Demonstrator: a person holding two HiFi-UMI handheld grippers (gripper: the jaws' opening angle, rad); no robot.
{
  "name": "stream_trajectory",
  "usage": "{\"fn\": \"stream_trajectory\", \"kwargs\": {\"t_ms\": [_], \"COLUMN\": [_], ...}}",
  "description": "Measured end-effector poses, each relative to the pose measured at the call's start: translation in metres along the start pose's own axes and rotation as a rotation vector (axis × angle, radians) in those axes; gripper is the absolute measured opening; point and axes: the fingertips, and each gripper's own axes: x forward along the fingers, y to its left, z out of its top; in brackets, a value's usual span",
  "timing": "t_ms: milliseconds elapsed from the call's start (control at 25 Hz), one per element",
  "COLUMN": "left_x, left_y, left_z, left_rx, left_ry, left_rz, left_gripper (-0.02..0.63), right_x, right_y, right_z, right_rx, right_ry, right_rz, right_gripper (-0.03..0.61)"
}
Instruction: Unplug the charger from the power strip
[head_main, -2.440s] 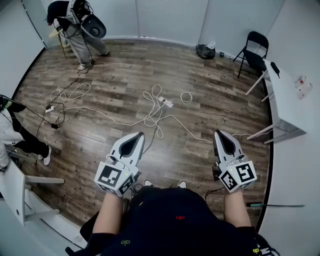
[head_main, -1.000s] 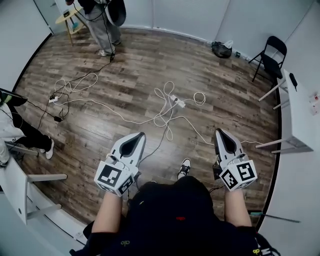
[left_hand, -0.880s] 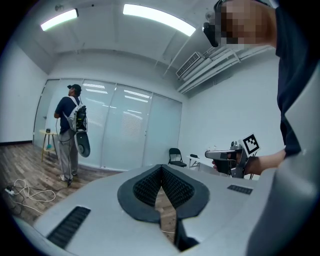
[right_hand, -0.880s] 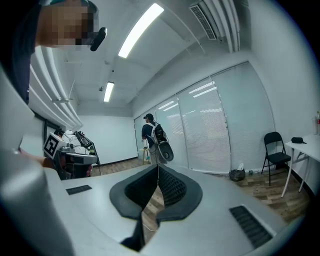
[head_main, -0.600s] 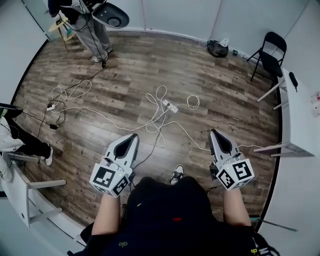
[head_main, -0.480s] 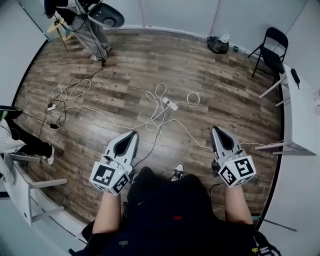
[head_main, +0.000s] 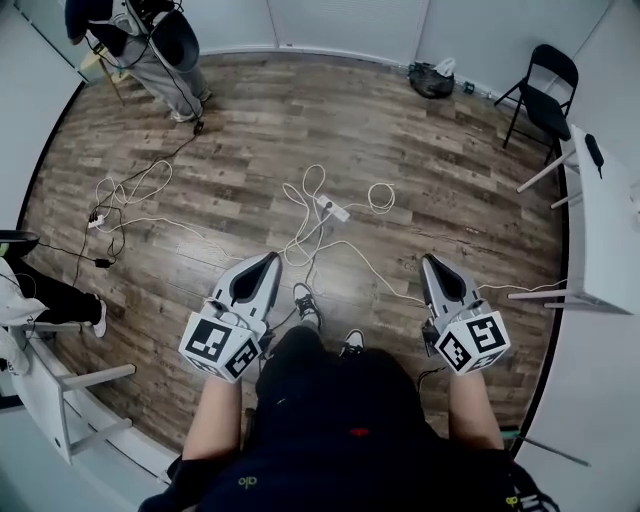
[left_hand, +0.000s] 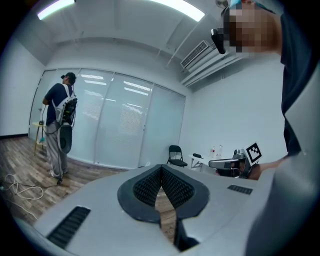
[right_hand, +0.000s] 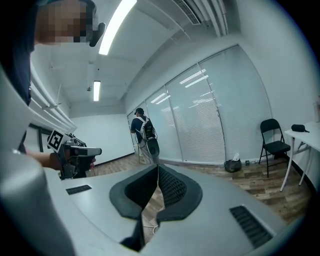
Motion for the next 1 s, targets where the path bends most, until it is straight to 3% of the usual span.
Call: {"fn": "stream_trajectory", "kwargs": {"t_ms": [200, 600, 760, 1000], "left_x": [0.056, 0.148, 0.197, 0.275], "left_y": [0.061, 0.249, 0.300, 0.340], "left_z": [0.009, 0.023, 0.003, -0.063], "left_rx": [-0.002, -0.002, -0.006, -0.069], "left_ry": [0.005, 0.073, 0.090, 0.132], "left_rz": [-0.032, -0.058, -0.065, -0.036], "left_gripper": [0.020, 0.020, 0.020, 0.020], "right_x": [0.075, 0.291, 0.357, 0.430], "right_y": [-0.026, -0.037, -0.067, -0.128], "right_z": [0.013, 0.044, 0.021, -0.064], "right_rx": [-0.006, -0.060, -0.076, -0.055], "right_ry": [0.015, 0.036, 0.073, 0.191], "right_rz": [-0.025, -0.026, -0.033, -0.007], "right_gripper": [0.023, 0.023, 0.023, 0.023]}}
